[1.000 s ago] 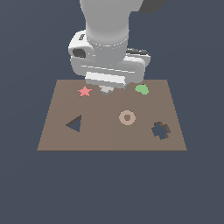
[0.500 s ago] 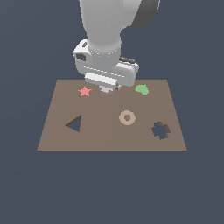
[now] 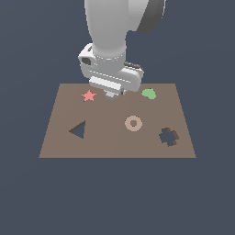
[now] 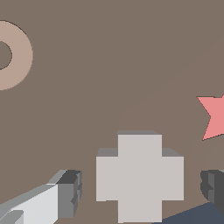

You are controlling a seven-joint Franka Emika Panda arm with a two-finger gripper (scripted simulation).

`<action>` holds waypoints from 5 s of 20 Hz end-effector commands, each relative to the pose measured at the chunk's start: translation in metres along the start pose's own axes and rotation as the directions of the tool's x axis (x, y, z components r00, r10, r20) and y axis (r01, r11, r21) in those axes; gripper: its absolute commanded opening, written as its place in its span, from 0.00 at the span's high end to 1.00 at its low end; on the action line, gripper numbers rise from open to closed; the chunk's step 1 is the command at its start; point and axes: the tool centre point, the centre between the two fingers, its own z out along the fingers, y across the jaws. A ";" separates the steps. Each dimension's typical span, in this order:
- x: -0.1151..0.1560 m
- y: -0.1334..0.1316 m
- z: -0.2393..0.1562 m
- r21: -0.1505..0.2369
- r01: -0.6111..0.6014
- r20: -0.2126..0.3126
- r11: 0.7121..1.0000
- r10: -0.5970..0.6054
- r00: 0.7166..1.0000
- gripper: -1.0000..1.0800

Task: Insert a designated object into the corresponding slot on a board.

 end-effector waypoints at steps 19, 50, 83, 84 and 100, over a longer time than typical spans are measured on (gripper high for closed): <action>0.000 -0.001 0.019 0.001 0.002 0.000 1.000 -0.002 1.000 1.00; 0.070 -0.022 0.016 0.000 0.477 -0.002 0.879 -0.477 0.879 1.00; 0.121 -0.216 0.009 -0.001 0.932 0.000 -0.362 -0.932 -0.362 1.00; 0.119 -0.220 0.009 -0.001 0.922 0.000 -0.388 -0.922 -0.388 1.00; 0.101 -0.243 0.009 0.001 0.836 0.000 -0.549 -0.836 -0.549 1.00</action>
